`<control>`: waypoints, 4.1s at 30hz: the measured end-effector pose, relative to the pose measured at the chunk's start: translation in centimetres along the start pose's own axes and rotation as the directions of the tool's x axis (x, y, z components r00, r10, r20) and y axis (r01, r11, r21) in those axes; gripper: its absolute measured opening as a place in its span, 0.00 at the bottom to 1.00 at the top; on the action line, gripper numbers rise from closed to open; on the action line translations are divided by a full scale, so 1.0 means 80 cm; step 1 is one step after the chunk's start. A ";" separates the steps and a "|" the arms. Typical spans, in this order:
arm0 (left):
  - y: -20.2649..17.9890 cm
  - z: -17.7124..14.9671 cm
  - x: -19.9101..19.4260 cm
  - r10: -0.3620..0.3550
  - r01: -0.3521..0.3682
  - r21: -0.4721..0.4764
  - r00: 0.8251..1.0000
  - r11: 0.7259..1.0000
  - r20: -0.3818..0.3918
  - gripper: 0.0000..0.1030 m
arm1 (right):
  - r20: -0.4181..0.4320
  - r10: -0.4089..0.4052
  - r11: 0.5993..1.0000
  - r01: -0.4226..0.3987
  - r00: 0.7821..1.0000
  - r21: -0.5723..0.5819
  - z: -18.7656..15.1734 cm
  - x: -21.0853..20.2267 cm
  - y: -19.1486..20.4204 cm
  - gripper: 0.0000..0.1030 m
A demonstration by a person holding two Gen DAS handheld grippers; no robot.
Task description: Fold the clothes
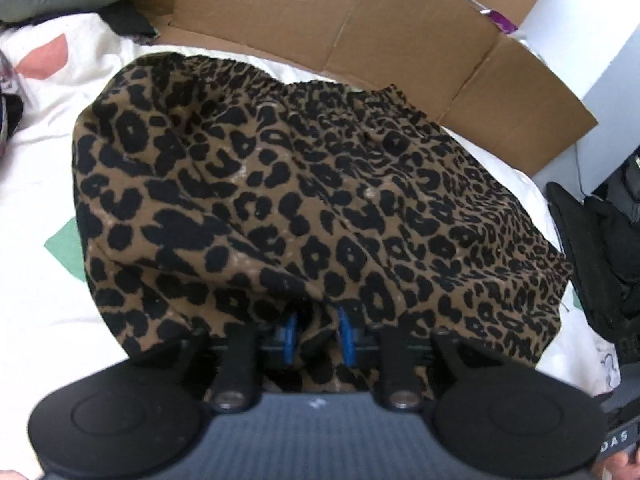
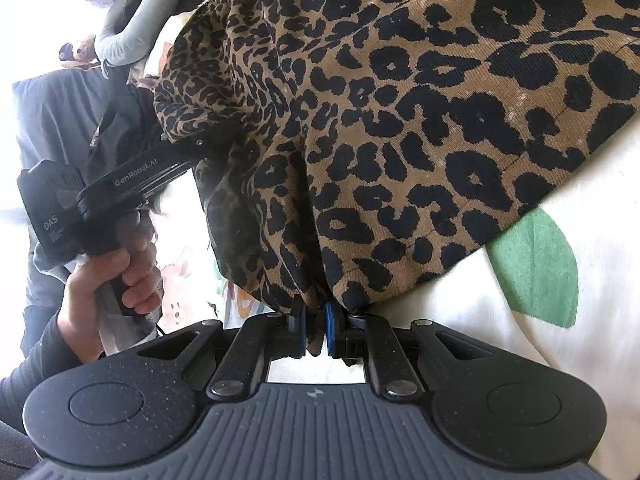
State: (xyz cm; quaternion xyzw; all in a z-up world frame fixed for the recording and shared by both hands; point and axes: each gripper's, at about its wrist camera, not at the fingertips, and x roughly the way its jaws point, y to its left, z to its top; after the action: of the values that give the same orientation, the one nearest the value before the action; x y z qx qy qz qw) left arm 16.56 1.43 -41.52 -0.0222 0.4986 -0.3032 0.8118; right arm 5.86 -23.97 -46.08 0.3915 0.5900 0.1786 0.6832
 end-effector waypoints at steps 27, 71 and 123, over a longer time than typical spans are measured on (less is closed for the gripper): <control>0.038 -0.041 -0.036 0.174 -0.174 0.025 0.984 0.985 -0.028 0.46 | 0.011 -0.043 0.998 0.044 0.999 -0.036 0.002 -0.002 0.006 0.07; 0.155 -0.032 -0.140 0.393 -0.382 -0.128 0.917 0.915 0.068 0.04 | 0.002 -0.032 0.994 0.032 0.999 0.109 0.012 -0.004 -0.005 0.07; 0.189 -0.079 -0.139 0.379 -0.343 -0.246 0.917 0.907 0.120 0.11 | -0.044 0.057 0.990 -0.051 0.997 0.130 0.000 0.028 0.001 0.34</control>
State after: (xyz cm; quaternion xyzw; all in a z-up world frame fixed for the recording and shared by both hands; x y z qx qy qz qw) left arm 14.90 21.16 -40.97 -0.0441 0.4553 -0.0873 0.8849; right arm 6.42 -22.32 -47.49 0.4463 0.6056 0.1678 0.6372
